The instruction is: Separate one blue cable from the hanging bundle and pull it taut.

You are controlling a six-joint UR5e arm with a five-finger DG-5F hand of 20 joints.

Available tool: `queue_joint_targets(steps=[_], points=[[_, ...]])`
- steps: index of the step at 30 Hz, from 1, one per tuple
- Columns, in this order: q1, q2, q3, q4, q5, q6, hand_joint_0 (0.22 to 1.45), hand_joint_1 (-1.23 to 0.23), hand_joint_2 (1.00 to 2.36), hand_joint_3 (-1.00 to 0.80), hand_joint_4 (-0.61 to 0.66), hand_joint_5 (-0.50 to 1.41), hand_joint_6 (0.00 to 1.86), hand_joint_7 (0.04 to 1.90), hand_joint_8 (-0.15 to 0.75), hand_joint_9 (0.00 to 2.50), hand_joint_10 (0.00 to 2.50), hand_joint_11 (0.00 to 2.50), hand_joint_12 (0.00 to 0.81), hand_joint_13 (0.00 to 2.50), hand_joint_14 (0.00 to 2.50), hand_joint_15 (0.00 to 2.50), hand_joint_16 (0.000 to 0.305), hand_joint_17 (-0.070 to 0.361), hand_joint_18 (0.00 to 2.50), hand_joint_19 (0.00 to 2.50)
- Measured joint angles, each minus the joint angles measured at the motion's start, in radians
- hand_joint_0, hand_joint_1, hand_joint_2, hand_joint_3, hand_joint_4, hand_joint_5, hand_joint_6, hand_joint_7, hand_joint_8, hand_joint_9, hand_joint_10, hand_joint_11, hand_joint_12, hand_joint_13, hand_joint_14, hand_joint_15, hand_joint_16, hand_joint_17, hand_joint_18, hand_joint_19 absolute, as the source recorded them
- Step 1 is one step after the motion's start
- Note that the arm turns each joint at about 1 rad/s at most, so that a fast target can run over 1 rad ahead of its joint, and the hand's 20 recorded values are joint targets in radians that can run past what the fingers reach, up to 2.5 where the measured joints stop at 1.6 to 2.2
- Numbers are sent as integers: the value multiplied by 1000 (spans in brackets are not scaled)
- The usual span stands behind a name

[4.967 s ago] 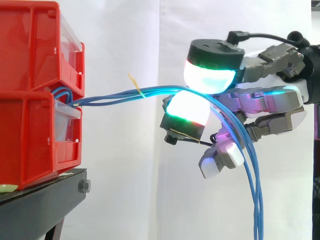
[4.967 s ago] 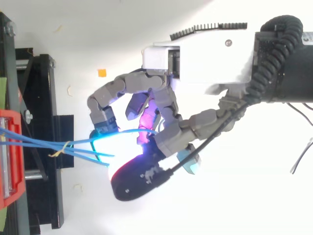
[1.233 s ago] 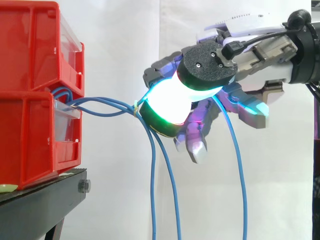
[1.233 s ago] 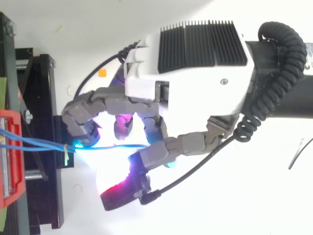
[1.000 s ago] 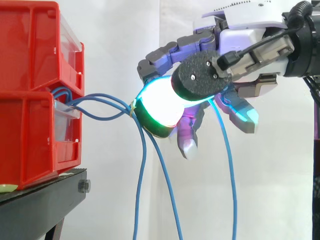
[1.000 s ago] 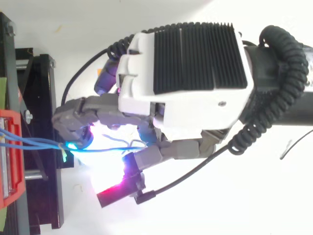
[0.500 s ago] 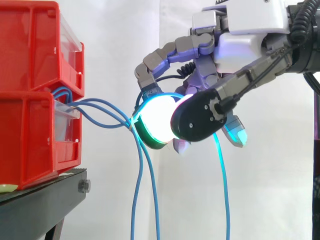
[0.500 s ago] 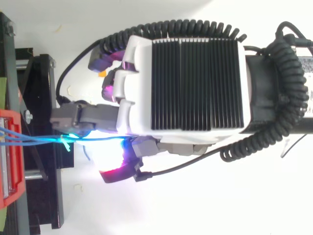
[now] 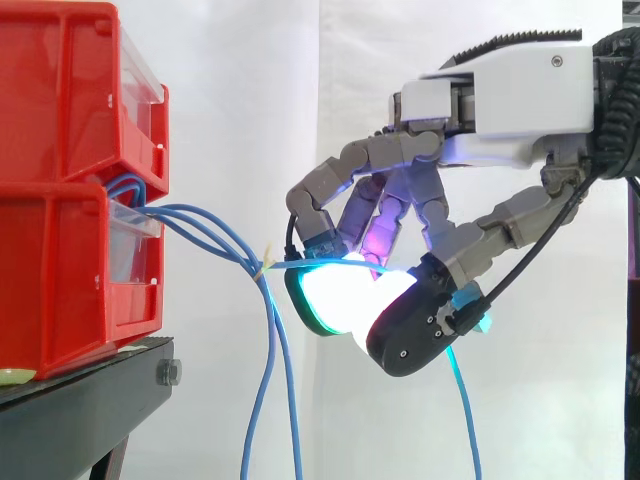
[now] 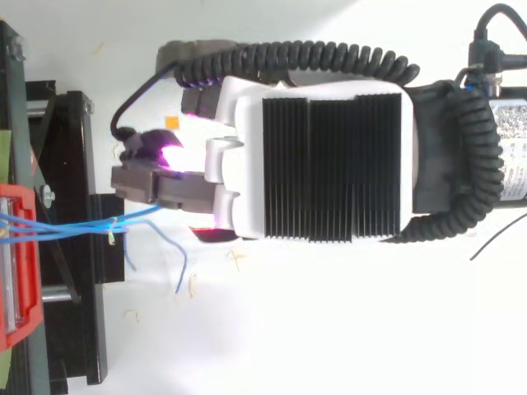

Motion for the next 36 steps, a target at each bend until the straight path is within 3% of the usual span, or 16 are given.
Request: queue_joint_targets(steps=[6,11,15,36], points=[[-4,0,-1,0,-5,-125,699,-786,1017,-187,25,129,505,1268,74,1834,12,251,218,1087,14,364,42,95,617,525],[-9,0,-2,0,-6,-100,699,-786,1016,-191,24,129,505,1268,79,1830,14,257,216,1087,14,360,42,94,617,524],[-10,0,-2,-1,-6,-17,699,-785,1016,-194,26,129,505,1272,80,1830,11,252,218,1084,16,365,42,94,615,524],[-3,0,-4,-3,-6,543,699,-786,1017,-193,35,129,505,1269,74,1828,11,257,219,1079,14,368,42,95,611,526]])
